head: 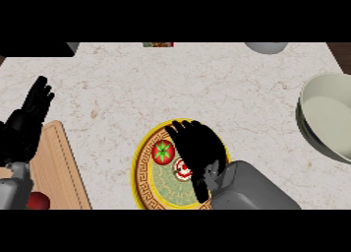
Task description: Pick the cupcake from the plate and place it in the bowl
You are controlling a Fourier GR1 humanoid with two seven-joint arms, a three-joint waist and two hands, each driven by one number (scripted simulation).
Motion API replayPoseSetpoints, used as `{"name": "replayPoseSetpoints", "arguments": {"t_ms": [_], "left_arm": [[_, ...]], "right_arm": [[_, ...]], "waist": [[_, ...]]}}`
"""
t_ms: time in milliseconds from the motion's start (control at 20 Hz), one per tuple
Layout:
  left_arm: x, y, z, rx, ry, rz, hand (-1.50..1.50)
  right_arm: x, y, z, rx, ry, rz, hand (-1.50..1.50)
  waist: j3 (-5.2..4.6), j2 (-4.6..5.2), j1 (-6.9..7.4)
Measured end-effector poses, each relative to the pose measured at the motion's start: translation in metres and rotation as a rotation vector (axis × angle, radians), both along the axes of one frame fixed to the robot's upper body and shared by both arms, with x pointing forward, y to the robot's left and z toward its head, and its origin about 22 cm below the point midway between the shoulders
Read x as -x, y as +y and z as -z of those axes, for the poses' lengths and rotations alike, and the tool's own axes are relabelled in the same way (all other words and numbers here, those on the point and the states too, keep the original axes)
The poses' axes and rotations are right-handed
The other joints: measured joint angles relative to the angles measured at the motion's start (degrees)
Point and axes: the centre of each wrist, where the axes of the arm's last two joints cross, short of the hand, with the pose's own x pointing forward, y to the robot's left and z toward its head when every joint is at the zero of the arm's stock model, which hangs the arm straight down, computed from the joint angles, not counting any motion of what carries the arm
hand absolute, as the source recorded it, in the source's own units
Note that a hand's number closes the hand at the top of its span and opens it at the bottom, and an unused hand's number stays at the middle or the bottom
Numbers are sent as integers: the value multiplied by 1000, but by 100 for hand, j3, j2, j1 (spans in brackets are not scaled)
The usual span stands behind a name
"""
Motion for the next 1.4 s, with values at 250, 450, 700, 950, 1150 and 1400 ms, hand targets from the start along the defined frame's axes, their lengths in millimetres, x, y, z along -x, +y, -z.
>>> {"name": "replayPoseSetpoints", "arguments": {"t_ms": [250,450,700,950,1150,1400], "left_arm": [[3,-1,3,-3,-7,-7,0],[3,-2,-4,-5,-7,-5,0],[6,-7,1,-6,-5,-1,0],[1,-7,4,-5,-12,-2,0],[0,-1,-4,-2,-8,3,0],[-1,1,-4,-5,-11,7,0]], "right_arm": [[7,0,18,5,19,13,-150],[6,3,26,9,13,20,-150],[-6,7,35,18,8,35,-150],[-11,7,50,9,64,40,150],[-12,9,63,-12,56,0,150],[-16,12,68,-50,47,-18,150]], "waist": [[1,0,-2],[0,-1,4],[1,2,10],[0,-1,6],[-2,-16,12],[-4,-21,13]]}}
